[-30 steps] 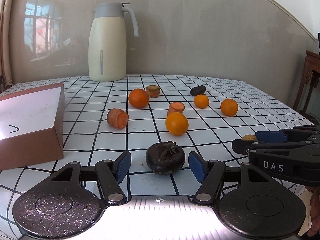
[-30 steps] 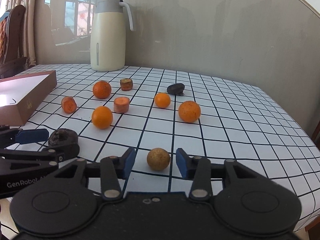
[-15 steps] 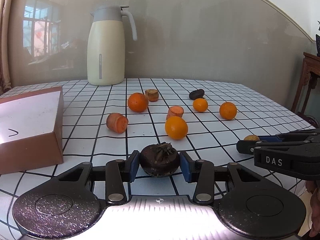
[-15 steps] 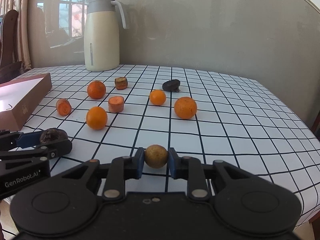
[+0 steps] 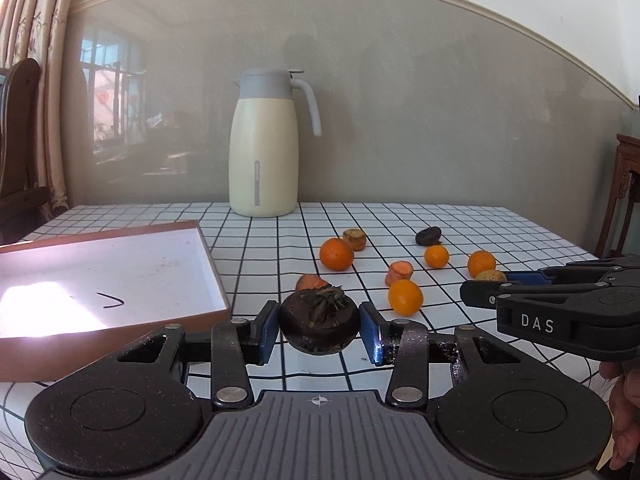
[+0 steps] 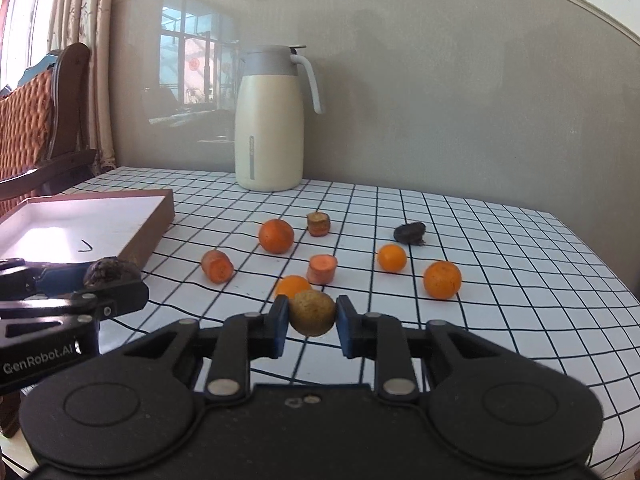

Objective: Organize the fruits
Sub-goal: 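Carry the mangosteen and brown fruit into the white box and release both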

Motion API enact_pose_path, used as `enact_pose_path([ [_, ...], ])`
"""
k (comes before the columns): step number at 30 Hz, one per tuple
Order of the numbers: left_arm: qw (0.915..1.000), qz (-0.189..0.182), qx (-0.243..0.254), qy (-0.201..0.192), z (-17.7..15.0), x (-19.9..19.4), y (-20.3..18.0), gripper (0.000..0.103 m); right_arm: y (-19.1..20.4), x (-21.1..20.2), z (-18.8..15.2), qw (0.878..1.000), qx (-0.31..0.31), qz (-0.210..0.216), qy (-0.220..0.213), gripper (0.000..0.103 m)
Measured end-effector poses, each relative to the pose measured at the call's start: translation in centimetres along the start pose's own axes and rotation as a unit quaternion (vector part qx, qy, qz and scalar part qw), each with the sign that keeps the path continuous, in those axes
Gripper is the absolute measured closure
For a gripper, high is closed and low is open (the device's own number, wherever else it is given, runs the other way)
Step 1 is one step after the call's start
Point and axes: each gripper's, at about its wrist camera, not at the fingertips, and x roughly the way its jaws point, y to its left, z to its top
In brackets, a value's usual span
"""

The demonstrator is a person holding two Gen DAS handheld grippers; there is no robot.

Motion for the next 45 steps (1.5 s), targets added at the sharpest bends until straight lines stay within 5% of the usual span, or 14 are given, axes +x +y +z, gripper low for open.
enact_pose_path([
  [24, 0.9891, 0.128, -0.045, -0.057, 2.0, -5.7, 12.6, 0.06, 10.8, -0.8, 4.8, 0.985, -0.067, 0.134, -0.082, 0.087],
  [45, 0.9704, 0.221, -0.076, -0.059, 2.2, -5.7, 22.1, 0.06, 15.5, 3.4, 7.3, 0.978, -0.095, 0.164, -0.092, 0.087],
])
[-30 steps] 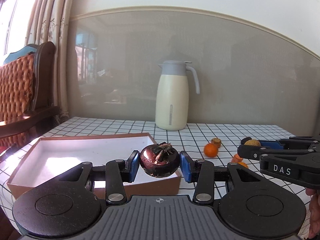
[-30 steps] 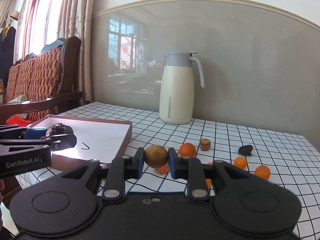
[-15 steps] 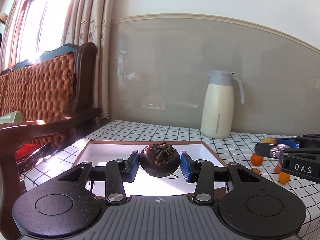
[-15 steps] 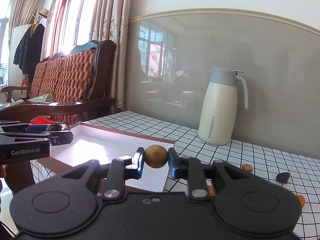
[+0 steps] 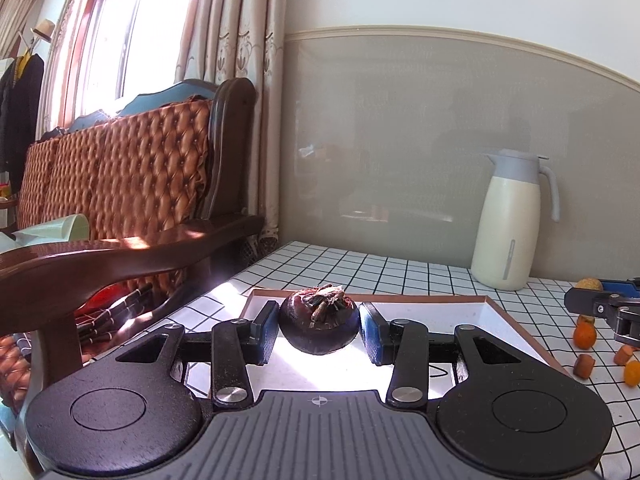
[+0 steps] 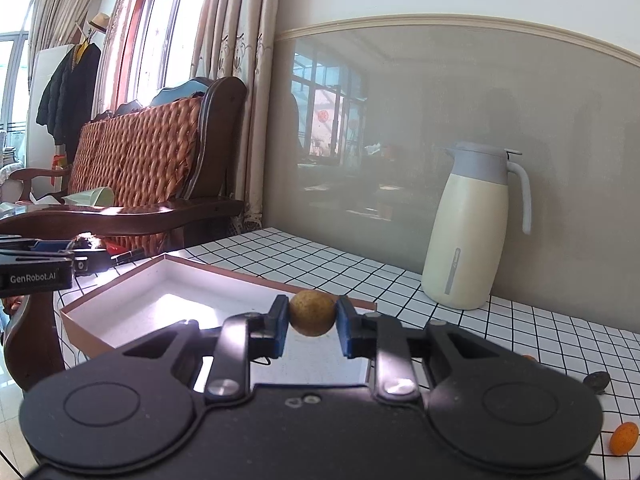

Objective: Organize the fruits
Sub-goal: 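Carry the mangosteen and brown fruit into the white box and release both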

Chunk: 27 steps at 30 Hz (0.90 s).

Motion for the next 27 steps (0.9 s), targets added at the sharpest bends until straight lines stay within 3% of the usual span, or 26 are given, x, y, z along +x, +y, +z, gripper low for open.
enact_pose_path([
  [27, 0.9985, 0.033, -0.015, 0.041, 0.4, 7.1, 1.2, 0.059, -2.5, 9.4, 1.1, 0.997, 0.059, 0.011, 0.048, 0.087],
])
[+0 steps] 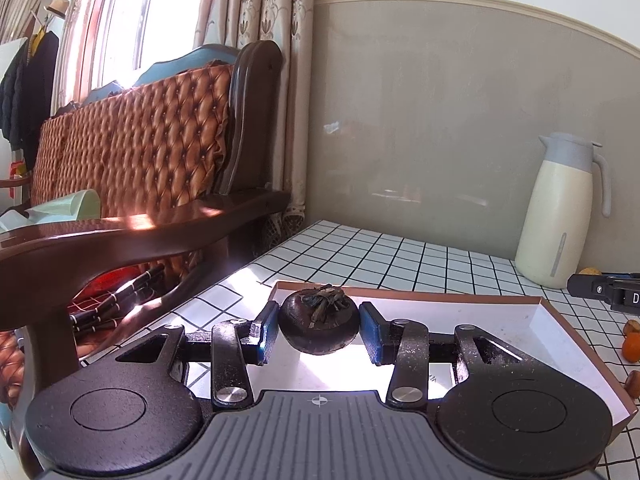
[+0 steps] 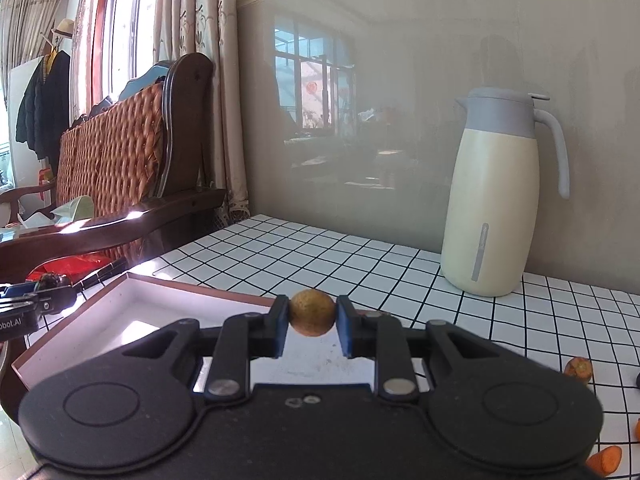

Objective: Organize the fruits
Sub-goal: 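Carry the mangosteen and brown fruit into the white box and release both, then move both open grippers back over the fruits on the table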

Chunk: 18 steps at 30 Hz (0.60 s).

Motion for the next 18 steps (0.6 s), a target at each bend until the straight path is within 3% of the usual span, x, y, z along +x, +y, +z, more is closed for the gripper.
enact_pose_path([
  [5, 0.9999, 0.011, -0.001, 0.003, -0.1, 0.6, -0.1, 0.059, -0.1, 1.5, -0.1, 1.0, -0.004, 0.01, 0.022, 0.084],
  [6, 0.9999, 0.014, -0.003, 0.003, -0.2, 0.7, -0.1, 0.046, 0.0, 2.0, 0.0, 0.999, -0.013, 0.002, 0.033, 0.063],
  [7, 0.9998, 0.018, -0.008, 0.002, -0.4, 0.7, 0.0, 0.026, -0.1, 2.3, -0.2, 0.999, -0.019, -0.014, 0.033, 0.021],
  [8, 0.9997, 0.022, -0.009, -0.01, -0.5, 0.4, 0.0, 0.0, -0.2, 2.1, -0.5, 0.999, -0.017, -0.033, 0.014, 0.005],
  [9, 0.9993, 0.028, -0.002, -0.025, -0.5, 0.0, -0.2, 0.0, -0.5, 1.7, -0.9, 0.999, -0.015, -0.043, -0.012, 0.005],
  [18, 0.9991, 0.031, 0.007, -0.028, -0.5, -0.4, -0.5, 0.0, -1.1, 1.5, -1.1, 0.999, -0.007, -0.035, -0.009, 0.006],
])
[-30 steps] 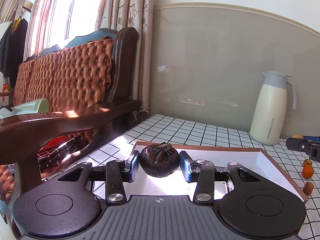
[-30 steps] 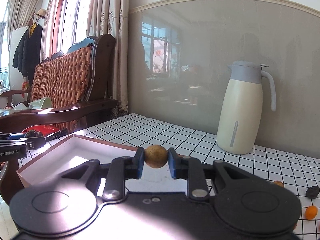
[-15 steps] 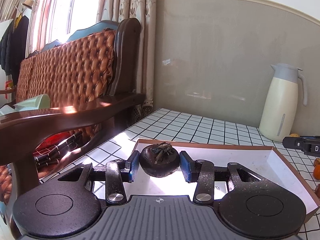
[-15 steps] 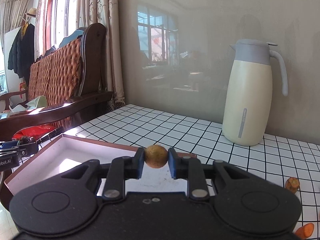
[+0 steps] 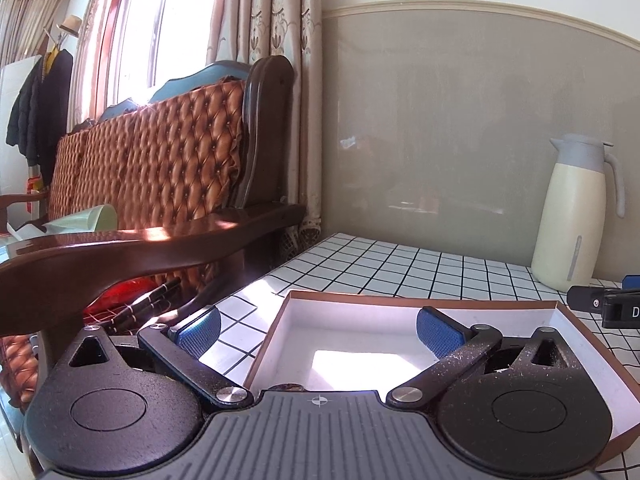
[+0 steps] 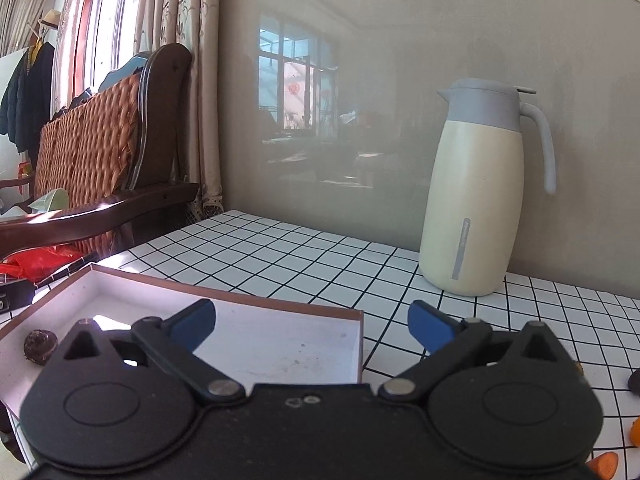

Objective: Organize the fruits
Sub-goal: 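Move both open grippers back over the fruits on the table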

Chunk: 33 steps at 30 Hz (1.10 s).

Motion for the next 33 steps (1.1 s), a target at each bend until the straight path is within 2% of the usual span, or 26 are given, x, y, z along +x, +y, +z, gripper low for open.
enact_pose_path([
  [15, 1.0, -0.004, -0.003, 0.004, 0.4, -1.2, -1.0, 0.0, 0.2, -1.8, 0.2, 1.0, 0.003, 0.013, 0.006, 0.006],
  [20, 0.9998, -0.016, -0.014, -0.004, 0.8, -3.1, -1.8, 0.0, -0.4, -3.9, 0.3, 1.0, -0.006, 0.004, -0.004, 0.006],
  [26, 0.9993, -0.022, 0.019, -0.025, 0.3, -5.8, -3.7, 0.0, -1.8, -7.0, 0.4, 1.0, -0.018, -0.006, -0.022, 0.007],
  [33, 0.9972, -0.056, 0.03, -0.039, -0.1, -8.6, -6.0, 0.0, -3.7, -10.7, -1.0, 0.999, -0.008, -0.022, -0.024, 0.008],
])
